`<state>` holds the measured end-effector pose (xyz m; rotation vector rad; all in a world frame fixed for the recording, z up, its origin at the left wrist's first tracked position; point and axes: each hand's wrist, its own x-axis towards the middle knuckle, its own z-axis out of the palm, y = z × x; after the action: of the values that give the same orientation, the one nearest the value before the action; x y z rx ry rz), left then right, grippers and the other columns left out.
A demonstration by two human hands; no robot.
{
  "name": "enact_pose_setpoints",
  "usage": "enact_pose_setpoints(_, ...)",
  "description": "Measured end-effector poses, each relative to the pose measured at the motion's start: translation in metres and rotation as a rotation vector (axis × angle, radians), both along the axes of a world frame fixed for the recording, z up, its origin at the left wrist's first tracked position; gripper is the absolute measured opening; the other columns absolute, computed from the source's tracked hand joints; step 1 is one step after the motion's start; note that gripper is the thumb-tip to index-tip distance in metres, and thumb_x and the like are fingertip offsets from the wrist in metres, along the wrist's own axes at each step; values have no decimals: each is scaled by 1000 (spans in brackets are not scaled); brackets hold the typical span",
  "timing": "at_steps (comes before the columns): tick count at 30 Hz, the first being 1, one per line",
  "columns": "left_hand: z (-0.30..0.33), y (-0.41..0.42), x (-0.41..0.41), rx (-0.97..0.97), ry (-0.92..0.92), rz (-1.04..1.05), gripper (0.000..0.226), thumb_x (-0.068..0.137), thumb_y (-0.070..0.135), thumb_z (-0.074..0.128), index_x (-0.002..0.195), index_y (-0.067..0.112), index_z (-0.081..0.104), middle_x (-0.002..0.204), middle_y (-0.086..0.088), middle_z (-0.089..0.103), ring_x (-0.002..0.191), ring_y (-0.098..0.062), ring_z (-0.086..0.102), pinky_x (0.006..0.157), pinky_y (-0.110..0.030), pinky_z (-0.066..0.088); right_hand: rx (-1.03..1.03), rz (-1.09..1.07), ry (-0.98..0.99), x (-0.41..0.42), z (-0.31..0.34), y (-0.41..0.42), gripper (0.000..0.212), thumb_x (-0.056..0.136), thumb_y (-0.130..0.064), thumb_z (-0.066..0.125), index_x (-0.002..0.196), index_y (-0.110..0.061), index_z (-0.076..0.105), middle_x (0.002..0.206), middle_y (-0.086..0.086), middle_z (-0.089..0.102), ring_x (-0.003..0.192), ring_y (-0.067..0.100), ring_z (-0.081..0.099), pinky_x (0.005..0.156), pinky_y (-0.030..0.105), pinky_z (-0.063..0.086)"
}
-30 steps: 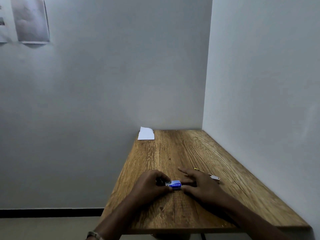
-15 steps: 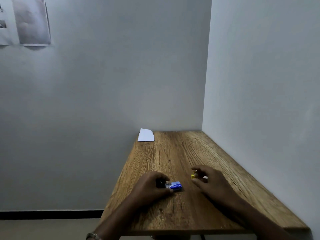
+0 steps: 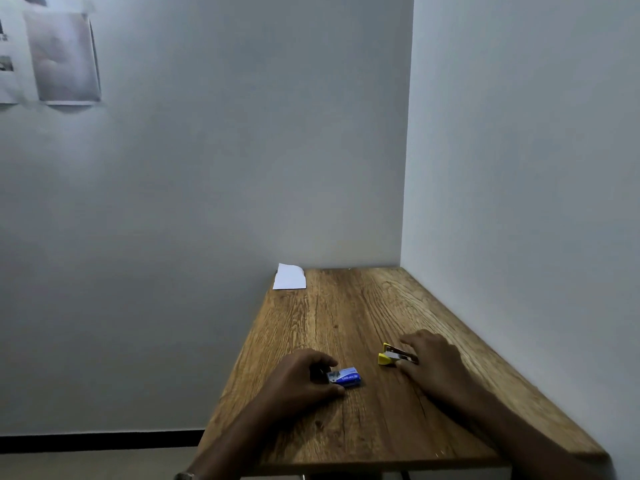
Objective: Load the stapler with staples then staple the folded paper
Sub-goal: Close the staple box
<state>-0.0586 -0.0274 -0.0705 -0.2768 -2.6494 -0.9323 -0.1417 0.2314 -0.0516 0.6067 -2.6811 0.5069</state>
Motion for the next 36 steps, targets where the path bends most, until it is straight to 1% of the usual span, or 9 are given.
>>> enact_pose_setpoints(4, -1, -1, -2, 0, -8, 2, 47, 72, 53, 76, 114, 33, 67, 103, 19, 63, 93, 4, 59, 76, -11, 50, -50, 45, -123, -11, -1, -6, 26, 91, -33, 64, 113, -21, 70, 107, -1, 65, 94, 13, 58, 82, 32, 50)
enact_pose_setpoints(15, -2, -1, -3, -3, 10, -4, 44, 72, 54, 75, 111, 33, 69, 99, 21, 62, 94, 11, 55, 75, -6, 48, -155, 200, -166, -14, -6, -46, 20, 91, -30, 65, 108, -20, 69, 103, -5, 63, 92, 7, 56, 84, 29, 50)
enact_pose_setpoints(19, -3, -1, -3, 2, -2, -2, 49, 72, 55, 75, 116, 34, 66, 101, 23, 60, 93, 10, 56, 74, -5, 47, -178, 204, -108, -10, -5, -40, 37, 93, -28, 63, 129, -18, 60, 123, -3, 60, 110, 10, 54, 96, 27, 45)
enact_pose_setpoints(22, -3, -1, -3, 22, -18, -6, 55, 71, 57, 75, 120, 36, 62, 103, 23, 60, 95, 10, 56, 75, -3, 47, -241, 273, -44, 2, -2, -38, 41, 92, -27, 64, 133, -22, 59, 123, -7, 60, 109, 4, 53, 90, 16, 42)
enact_pose_setpoints(24, -1, -2, -3, 26, -20, -10, 57, 71, 56, 76, 123, 35, 61, 105, 22, 61, 96, 8, 58, 78, -6, 48, -228, 372, -139, 11, -2, -40, 46, 90, -29, 67, 135, -27, 56, 126, -12, 59, 107, -2, 55, 87, 12, 45)
enact_pose_setpoints(28, 2, -6, -4, 14, -82, -18, 66, 70, 56, 78, 127, 31, 59, 115, 15, 60, 101, 0, 58, 86, -14, 50, -178, 445, -287, 22, -11, -47, 62, 86, -36, 70, 143, -29, 46, 139, -13, 51, 121, -1, 51, 100, 19, 44)
enact_pose_setpoints(30, 3, -9, -3, -48, -97, -15, 62, 71, 56, 76, 126, 31, 60, 114, 16, 59, 101, 1, 57, 84, -14, 49, -175, 439, -271, 23, -13, -50, 58, 85, -37, 69, 140, -31, 49, 138, -12, 54, 117, -3, 50, 98, 17, 42)
enact_pose_setpoints(33, 4, -14, 1, -144, -79, -2, 46, 77, 50, 73, 119, 33, 65, 108, 18, 58, 96, 1, 55, 80, -15, 49, -206, 442, -228, 23, -13, -52, 44, 85, -35, 70, 128, -31, 61, 122, -16, 62, 102, -12, 53, 84, 8, 42)
enact_pose_setpoints(36, 7, -14, 1, -147, -70, -5, 28, 85, 41, 69, 112, 33, 69, 102, 19, 61, 92, 0, 58, 81, -20, 54, -236, 451, -227, 23, -11, -50, 37, 84, -31, 73, 121, -29, 67, 112, -19, 64, 100, -10, 58, 82, 9, 47)
